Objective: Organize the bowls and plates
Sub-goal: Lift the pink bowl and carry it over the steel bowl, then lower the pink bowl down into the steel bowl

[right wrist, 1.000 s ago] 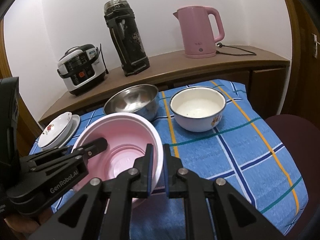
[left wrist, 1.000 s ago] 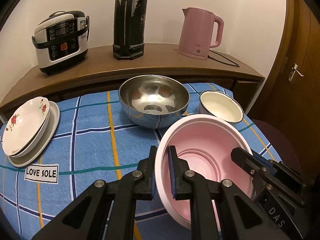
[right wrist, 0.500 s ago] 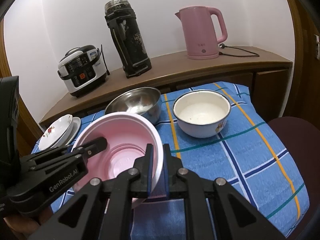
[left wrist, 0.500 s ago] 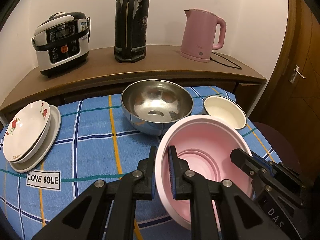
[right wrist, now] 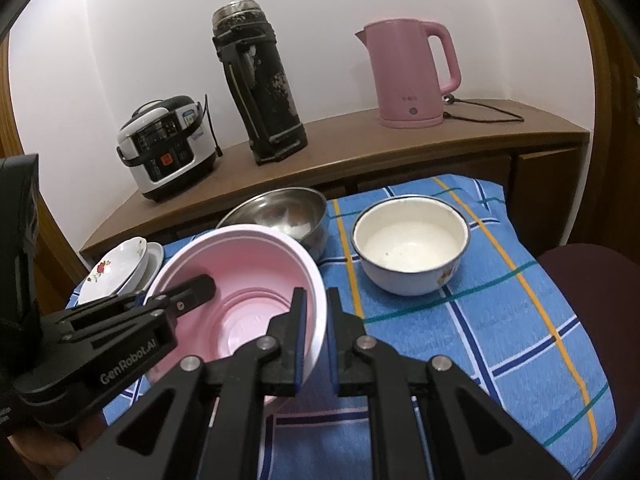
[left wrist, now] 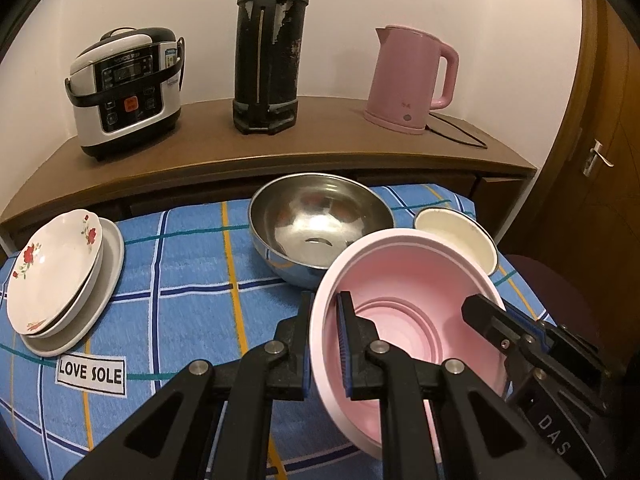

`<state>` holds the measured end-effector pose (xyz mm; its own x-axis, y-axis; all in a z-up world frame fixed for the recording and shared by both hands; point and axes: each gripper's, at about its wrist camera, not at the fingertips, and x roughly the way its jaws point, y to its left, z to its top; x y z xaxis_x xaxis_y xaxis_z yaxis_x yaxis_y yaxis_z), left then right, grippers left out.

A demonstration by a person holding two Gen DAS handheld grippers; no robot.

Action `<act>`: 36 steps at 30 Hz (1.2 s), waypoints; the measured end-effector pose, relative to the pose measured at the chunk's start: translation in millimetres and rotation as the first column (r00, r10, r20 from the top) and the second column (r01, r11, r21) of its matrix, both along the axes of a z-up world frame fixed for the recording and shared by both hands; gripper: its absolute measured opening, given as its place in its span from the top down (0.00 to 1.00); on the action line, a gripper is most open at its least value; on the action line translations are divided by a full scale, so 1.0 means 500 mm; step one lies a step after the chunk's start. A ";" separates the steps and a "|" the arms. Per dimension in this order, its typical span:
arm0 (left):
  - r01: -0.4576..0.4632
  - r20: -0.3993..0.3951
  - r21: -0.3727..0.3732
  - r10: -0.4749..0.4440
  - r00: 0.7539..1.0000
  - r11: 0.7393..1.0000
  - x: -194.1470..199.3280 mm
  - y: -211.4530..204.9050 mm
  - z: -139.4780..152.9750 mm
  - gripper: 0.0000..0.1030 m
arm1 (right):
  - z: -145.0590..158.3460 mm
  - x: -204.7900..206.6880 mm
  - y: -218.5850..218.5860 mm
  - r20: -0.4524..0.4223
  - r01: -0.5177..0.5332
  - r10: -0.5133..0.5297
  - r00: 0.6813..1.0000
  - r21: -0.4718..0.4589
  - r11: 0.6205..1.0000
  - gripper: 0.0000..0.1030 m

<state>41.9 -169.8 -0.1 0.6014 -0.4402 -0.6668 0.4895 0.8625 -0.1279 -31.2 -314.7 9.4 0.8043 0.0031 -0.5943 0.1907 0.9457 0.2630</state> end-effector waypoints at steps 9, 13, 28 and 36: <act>-0.017 0.033 -0.016 0.018 0.999 1.000 0.029 0.000 0.026 0.88 | 0.031 0.035 -0.004 0.047 -0.007 0.007 0.999 -0.014 1.000 0.91; -0.026 0.050 -0.022 0.027 0.998 0.999 0.050 -0.004 0.039 0.88 | 0.040 0.054 -0.006 0.064 -0.006 0.008 0.998 -0.022 1.000 0.91; -0.094 0.066 -0.005 0.094 0.993 0.996 0.185 -0.052 0.026 0.84 | 0.042 0.202 -0.041 0.085 0.018 -0.015 0.996 -0.025 1.000 0.91; -0.124 0.030 0.018 0.123 0.992 0.992 0.233 -0.068 -0.008 0.83 | 0.012 0.248 -0.050 0.044 0.018 -0.017 0.999 -0.025 1.000 0.91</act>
